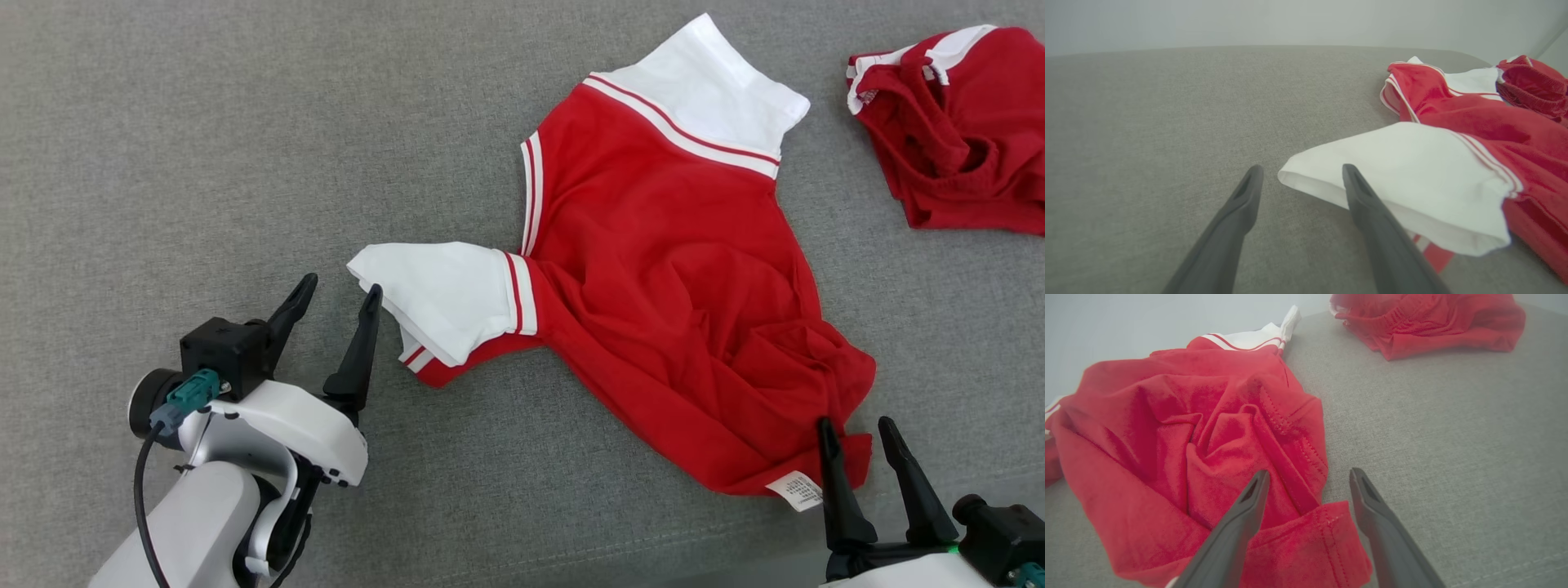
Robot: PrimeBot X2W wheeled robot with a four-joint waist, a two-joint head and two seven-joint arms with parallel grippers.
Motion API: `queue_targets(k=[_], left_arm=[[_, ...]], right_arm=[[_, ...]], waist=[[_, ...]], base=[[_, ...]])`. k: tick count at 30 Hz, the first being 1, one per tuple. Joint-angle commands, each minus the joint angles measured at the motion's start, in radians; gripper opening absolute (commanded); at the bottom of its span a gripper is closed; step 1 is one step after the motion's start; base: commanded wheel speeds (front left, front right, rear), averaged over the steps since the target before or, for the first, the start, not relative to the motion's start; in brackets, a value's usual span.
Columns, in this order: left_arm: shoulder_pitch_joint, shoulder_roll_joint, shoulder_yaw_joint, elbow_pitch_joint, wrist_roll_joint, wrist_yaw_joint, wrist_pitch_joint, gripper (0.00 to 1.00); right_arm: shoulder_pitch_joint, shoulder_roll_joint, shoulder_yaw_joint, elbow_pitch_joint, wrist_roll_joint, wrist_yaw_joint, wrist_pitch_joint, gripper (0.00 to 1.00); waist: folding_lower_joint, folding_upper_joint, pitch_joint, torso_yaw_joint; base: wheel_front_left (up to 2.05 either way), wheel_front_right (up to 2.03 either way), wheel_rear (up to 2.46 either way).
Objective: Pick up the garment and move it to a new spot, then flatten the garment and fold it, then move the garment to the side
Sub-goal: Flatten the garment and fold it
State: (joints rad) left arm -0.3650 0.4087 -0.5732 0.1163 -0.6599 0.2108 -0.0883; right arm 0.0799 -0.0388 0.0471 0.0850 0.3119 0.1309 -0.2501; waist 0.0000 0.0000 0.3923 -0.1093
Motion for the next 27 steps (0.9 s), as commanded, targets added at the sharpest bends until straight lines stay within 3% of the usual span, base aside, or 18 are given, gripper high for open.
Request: queue_targets(k=[1, 27], left_arm=[[-0.045, 0.034, 0.041, -0.013, 0.001, -0.008, -0.001, 1.0], [-0.093, 0.043, 0.059, -0.004, -0.065, -0.06, 0.018, 1.0]], right_arm=[[-0.019, -0.011, 0.029, -0.012, 0.012, 0.0, -0.012, 1.0], [-0.034, -0.011, 0.082, 0.003, 0.078, 0.0, -0.012, 1.0]], waist=[[0.0, 0.0, 0.013, -0.009], [0.0, 0.0, 0.09, -0.051]], base=[[0.0, 0.0, 0.0], [0.0, 0.0, 0.0]])
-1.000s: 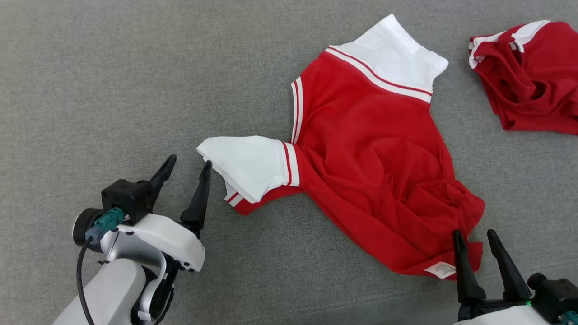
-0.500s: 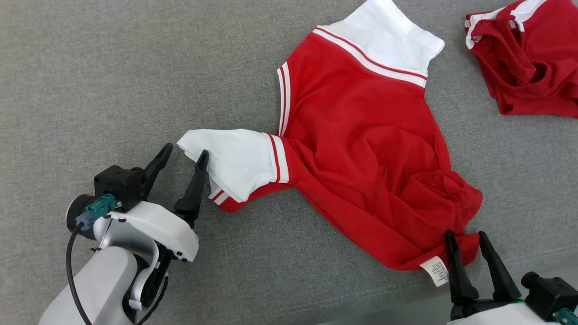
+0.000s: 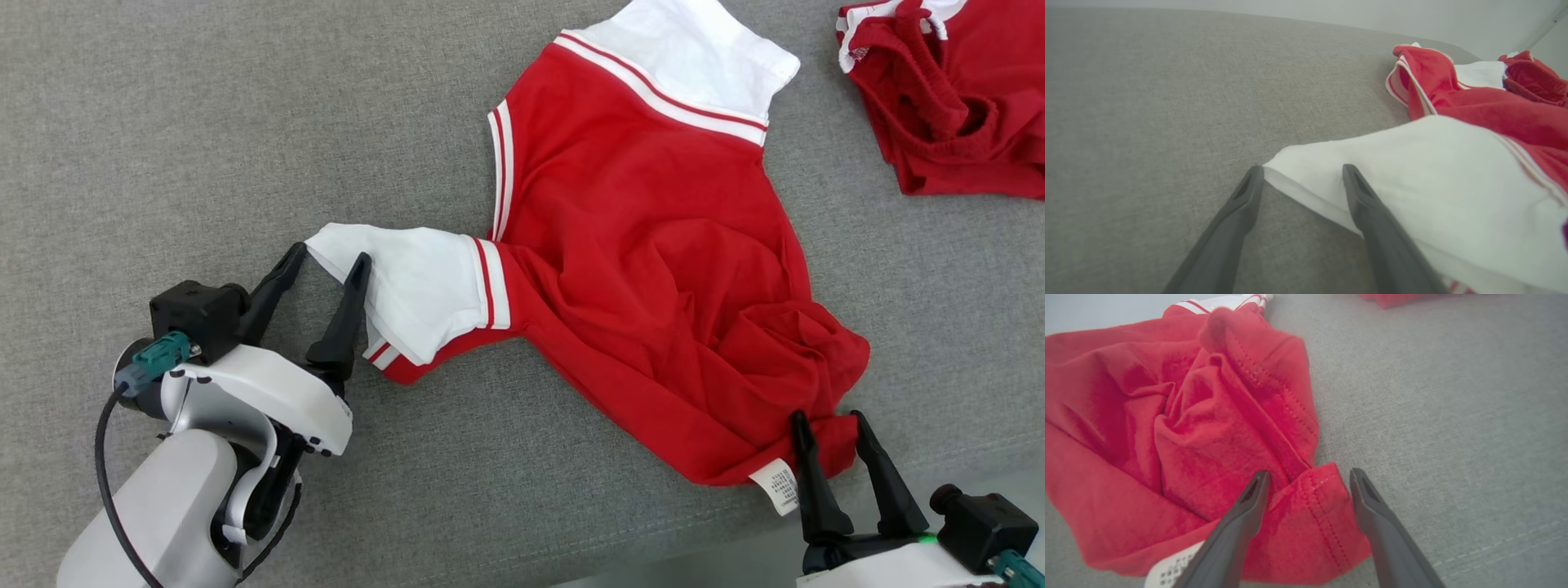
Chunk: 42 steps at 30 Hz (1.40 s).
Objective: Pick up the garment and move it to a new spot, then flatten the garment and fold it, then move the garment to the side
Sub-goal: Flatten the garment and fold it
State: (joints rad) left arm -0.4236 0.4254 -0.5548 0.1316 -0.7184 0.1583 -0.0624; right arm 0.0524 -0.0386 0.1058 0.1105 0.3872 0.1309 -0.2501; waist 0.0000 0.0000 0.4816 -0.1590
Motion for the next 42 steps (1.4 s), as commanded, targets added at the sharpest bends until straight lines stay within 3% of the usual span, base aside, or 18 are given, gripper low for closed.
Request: queue_targets(k=[1, 3, 4, 5, 6, 7, 9, 10, 17, 22, 28, 33, 36, 38, 42], left_arm=[[-0.034, 0.024, 0.045, -0.019, -0.016, -0.012, -0.009, 1.0], [-0.032, 0.022, 0.049, -0.018, -0.031, -0.02, -0.008, 1.0], [-0.029, 0.016, 0.052, -0.02, -0.047, -0.028, -0.005, 1.0], [-0.029, 0.016, 0.052, -0.02, -0.047, -0.028, -0.005, 1.0], [-0.026, 0.011, 0.056, -0.023, -0.061, -0.034, -0.005, 0.96], [-0.025, 0.01, 0.057, -0.024, -0.069, -0.038, -0.004, 0.67], [-0.02, 0.007, 0.061, -0.029, -0.087, -0.049, -0.001, 0.13], [-0.019, 0.008, 0.062, -0.03, -0.09, -0.051, -0.003, 0.0], [-0.017, 0.009, 0.078, -0.056, -0.098, -0.059, -0.035, 0.0], [-0.015, 0.016, 0.096, -0.107, -0.088, -0.052, -0.072, 0.0], [-0.012, 0.048, 0.133, -0.222, -0.063, -0.014, -0.099, 0.0], [-0.033, 0.097, 0.164, -0.312, -0.053, 0.014, -0.064, 0.0], [-0.092, 0.122, 0.182, -0.33, -0.079, 0.005, -0.006, 0.0], [-0.197, 0.137, 0.2, -0.279, -0.149, -0.034, 0.084, 0.0], [-0.415, 0.131, 0.205, -0.118, -0.238, -0.086, 0.231, 0.0]], right_arm=[[-0.006, -0.012, 0.025, -0.024, 0.001, 0.0, -0.012, 1.0], [-0.005, -0.012, 0.027, -0.026, -0.001, 0.0, -0.012, 0.91], [-0.005, -0.012, 0.027, -0.027, -0.001, 0.0, -0.012, 0.67], [-0.005, -0.012, 0.027, -0.027, -0.001, 0.0, -0.012, 0.67], [-0.005, -0.012, 0.027, -0.029, -0.001, 0.0, -0.012, 0.47], [-0.004, -0.012, 0.026, -0.03, -0.001, 0.0, -0.012, 0.43], [-0.004, -0.012, 0.025, -0.032, 0.003, 0.0, -0.012, 0.13], [-0.004, -0.012, 0.024, -0.034, 0.004, 0.0, -0.012, 0.0], [-0.002, -0.012, 0.009, -0.059, 0.004, 0.0, -0.012, 0.0], [-0.009, -0.012, -0.02, -0.168, -0.016, 0.0, -0.012, 0.0], [-0.027, -0.012, -0.054, -0.332, -0.061, 0.0, -0.012, 0.0], [-0.113, -0.012, -0.02, -0.392, -0.151, 0.0, -0.012, 0.0], [-0.22, -0.064, 0.026, -0.357, -0.154, 0.0, -0.012, 0.0], [-0.383, -0.153, 0.088, -0.269, -0.108, 0.0, -0.012, 0.0], [-0.673, -0.261, 0.174, -0.07, -0.023, 0.0, -0.007, 0.0]], waist=[[0.0, 0.0, 0.001, -0.003], [0.0, 0.0, 0.001, -0.007], [0.0, 0.0, 0.001, -0.009], [0.0, 0.0, 0.001, -0.009], [0.0, 0.0, 0.002, -0.01], [0.0, 0.0, 0.003, -0.01], [0.0, 0.0, 0.005, -0.011], [0.0, 0.0, 0.006, -0.012], [0.0, 0.0, 0.009, -0.014], [0.0, 0.0, 0.007, -0.016], [0.0, 0.0, 0.002, -0.013], [0.0, 0.0, -0.001, 0.001], [0.0, 0.0, 0.004, 0.016], [0.0, 0.0, 0.016, 0.035], [0.0, 0.0, 0.042, 0.058]], base=[[0.0, 0.0, 0.0], [0.0, 0.0, 0.0], [0.0, 0.0, 0.0], [0.0, 0.0, 0.0], [0.0, 0.0, 0.0], [0.0, 0.0, 0.0], [0.0, 0.0, 0.0], [0.0, 0.0, 0.0], [0.0, 0.0, 0.0], [0.0, 0.0, 0.0], [0.0, 0.0, 0.0], [0.0, 0.0, 0.0], [0.0, 0.0, 0.0], [0.0, 0.0, 0.0], [0.0, 0.0, 0.0]])
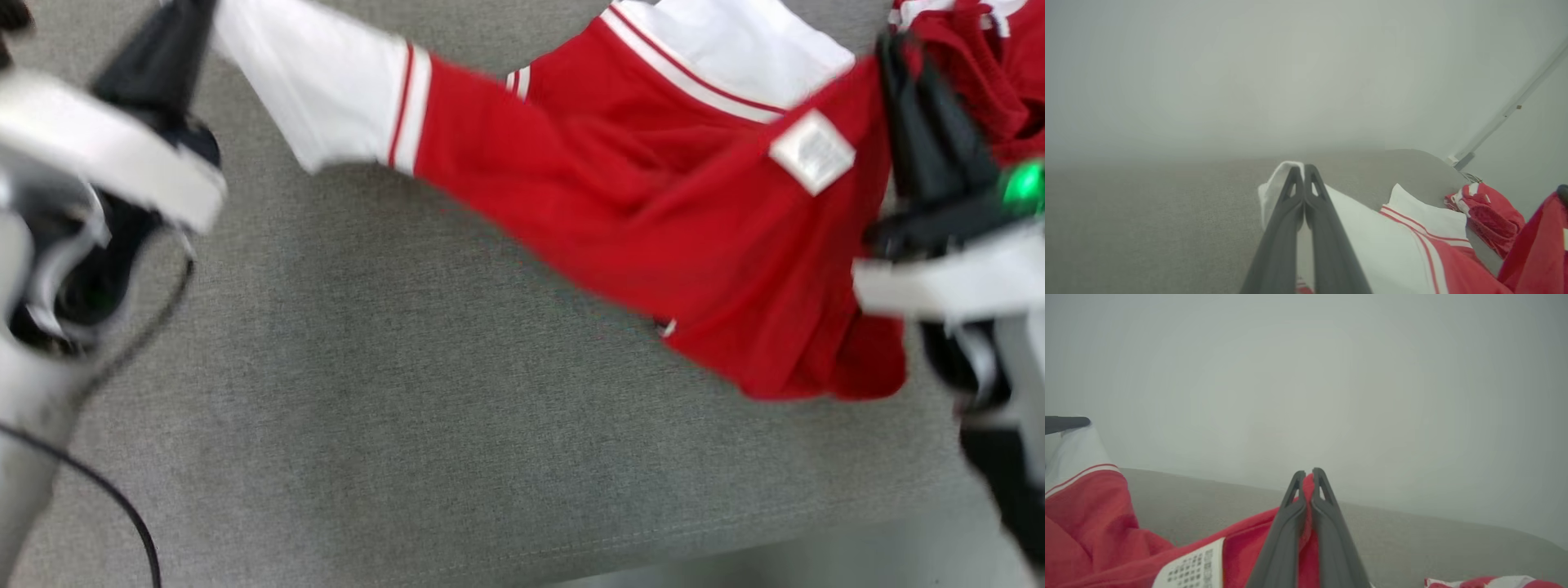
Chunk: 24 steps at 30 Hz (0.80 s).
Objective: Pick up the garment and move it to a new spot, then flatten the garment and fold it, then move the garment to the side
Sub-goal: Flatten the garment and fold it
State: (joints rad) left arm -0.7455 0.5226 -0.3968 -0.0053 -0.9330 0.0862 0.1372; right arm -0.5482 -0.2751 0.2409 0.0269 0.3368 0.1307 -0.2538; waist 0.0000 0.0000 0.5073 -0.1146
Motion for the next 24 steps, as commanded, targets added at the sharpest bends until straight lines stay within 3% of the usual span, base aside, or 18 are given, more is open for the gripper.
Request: queue_targets(k=[1, 4, 6, 8, 11, 14, 16, 19, 24], left_arm=[[-0.158, 0.028, 0.046, 0.076, -0.043, -0.021, 0.073, 0.0], [-0.373, 0.006, 0.059, 0.285, -0.068, -0.016, 0.153, 0.0], [-0.444, 0.0, 0.064, 0.359, -0.059, -0.01, 0.153, 0.0], [-0.572, -0.023, 0.08, 0.494, -0.043, -0.002, 0.122, 0.0], [-0.76, -0.068, 0.103, 0.63, -0.008, -0.011, 0.001, 0.0], [-0.905, -0.122, 0.138, 0.707, -0.018, -0.061, -0.115, 0.0], [-0.935, -0.135, 0.139, 0.724, -0.03, -0.117, -0.139, 0.0], [-0.886, -0.146, 0.128, 0.685, -0.042, -0.183, -0.187, 0.0], [-0.533, -0.147, 0.088, 0.503, -0.049, -0.211, -0.317, 0.0]], right_arm=[[-0.156, -0.04, 0.058, 0.077, 0.055, 0.0, 0.01, 0.0], [-0.43, -0.063, 0.122, 0.273, 0.116, 0.0, 0.046, 0.0], [-0.524, -0.058, 0.135, 0.342, 0.138, 0.0, 0.046, 0.0], [-0.701, -0.047, 0.128, 0.487, 0.148, 0.0, 0.034, 0.0], [-0.934, -0.035, 0.011, 0.662, 0.118, 0.0, 0.0, 0.0], [-1.066, -0.006, -0.091, 0.68, 0.079, 0.0, -0.007, 0.0], [-1.072, 0.002, -0.083, 0.652, 0.069, 0.0, -0.007, 0.0], [-0.983, -0.013, 0.027, 0.597, 0.12, 0.0, -0.008, 0.0], [-0.646, -0.104, 0.124, 0.429, 0.27, 0.0, -0.008, 0.0]], waist=[[0.0, 0.0, 0.024, 0.016], [0.0, 0.0, 0.043, 0.017], [0.0, 0.0, 0.044, 0.016], [0.0, 0.0, 0.039, 0.013], [0.0, 0.0, 0.033, 0.027], [0.0, 0.0, 0.038, 0.046], [0.0, 0.0, 0.049, 0.06], [0.0, 0.0, 0.066, 0.071], [0.0, 0.0, 0.08, 0.09]], base=[[0.0, 0.0, 0.0], [0.0, 0.0, 0.0], [0.0, 0.0, 0.0], [0.0, 0.0, 0.0], [0.0, 0.0, 0.0], [0.0, 0.0, 0.0], [0.0, 0.0, 0.0], [0.0, 0.0, 0.0], [0.0, 0.0, 0.0]])
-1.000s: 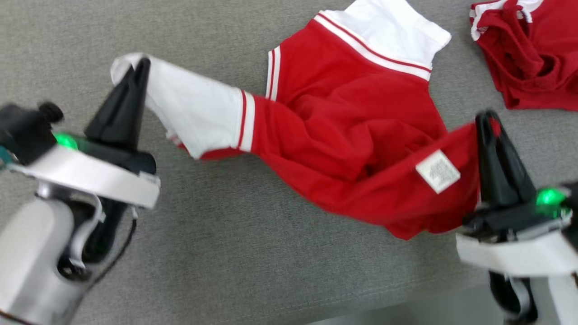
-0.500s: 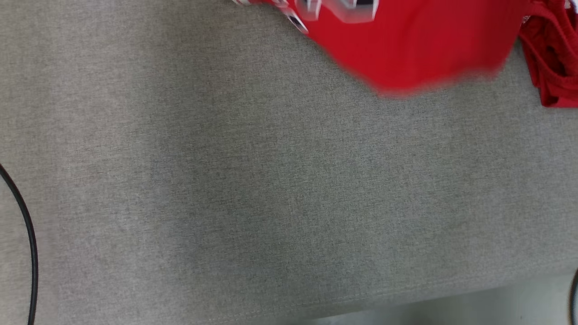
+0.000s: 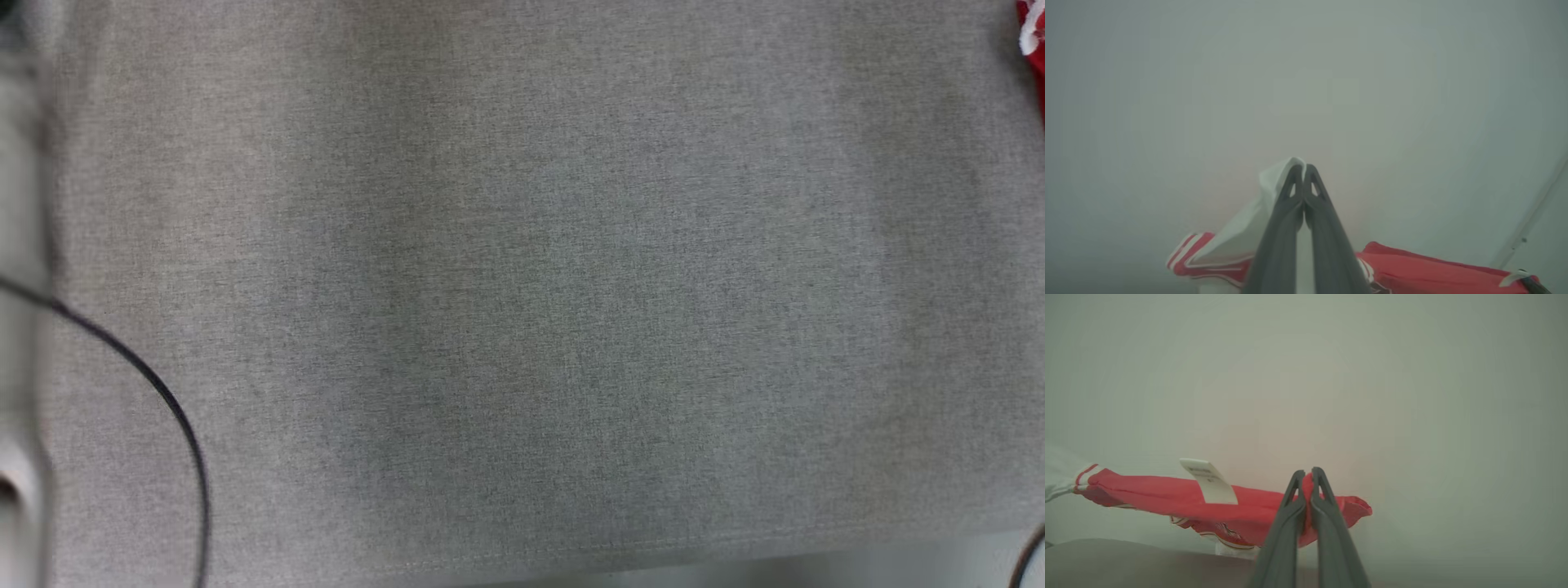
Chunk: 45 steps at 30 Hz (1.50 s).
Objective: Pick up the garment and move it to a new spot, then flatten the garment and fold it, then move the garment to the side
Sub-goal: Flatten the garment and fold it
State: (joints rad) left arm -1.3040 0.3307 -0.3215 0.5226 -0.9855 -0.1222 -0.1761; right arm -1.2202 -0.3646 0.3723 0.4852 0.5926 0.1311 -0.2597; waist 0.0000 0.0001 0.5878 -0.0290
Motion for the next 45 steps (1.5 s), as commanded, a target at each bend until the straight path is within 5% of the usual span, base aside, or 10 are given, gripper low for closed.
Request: queue_targets(k=[1, 4, 10, 19, 29, 45], left_arm=[[0.12, 0.04, -0.003, -0.068, 0.014, -0.003, -0.026, 0.0], [0.391, 0.043, 0.007, -0.195, 0.057, 0.057, -0.072, 0.0], [0.813, 0.007, 0.103, -0.506, 0.162, 0.188, -0.085, 0.0], [1.133, -0.029, 0.096, -0.782, 0.299, 0.287, -0.075, 0.0], [1.289, -0.075, -0.045, -0.734, 0.368, 0.358, -0.03, 0.0], [1.41, -0.135, -0.084, -0.638, 0.325, 0.371, -0.047, 0.0]], right_arm=[[0.112, -0.031, -0.009, -0.058, 0.046, 0.0, -0.002, 0.0], [0.344, -0.046, -0.048, -0.141, 0.081, 0.0, -0.002, 0.0], [0.641, 0.023, -0.142, -0.24, 0.085, 0.0, -0.002, 0.0], [0.86, 0.073, -0.229, -0.303, 0.042, 0.0, -0.002, 0.0], [1.114, 0.153, -0.303, -0.268, -0.146, 0.0, -0.002, 0.0], [1.367, 0.28, -0.423, -0.299, -0.294, 0.0, -0.001, 0.0]], waist=[[0.0, -0.0001, -0.001, 0.014], [0.0, -0.0001, -0.012, 0.014], [0.0, -0.0001, -0.06, 0.008], [0.0, -0.0001, -0.164, 0.064], [0.0, -0.0001, -0.312, 0.121], [0.0, -0.0001, -0.438, 0.17]], base=[[0.0, 0.0, 0.0], [0.0, 0.0, 0.0], [0.0, 0.0, 0.0], [0.0, 0.0, 0.0], [0.0, 0.0, 0.0], [0.0, 0.0, 0.0]])
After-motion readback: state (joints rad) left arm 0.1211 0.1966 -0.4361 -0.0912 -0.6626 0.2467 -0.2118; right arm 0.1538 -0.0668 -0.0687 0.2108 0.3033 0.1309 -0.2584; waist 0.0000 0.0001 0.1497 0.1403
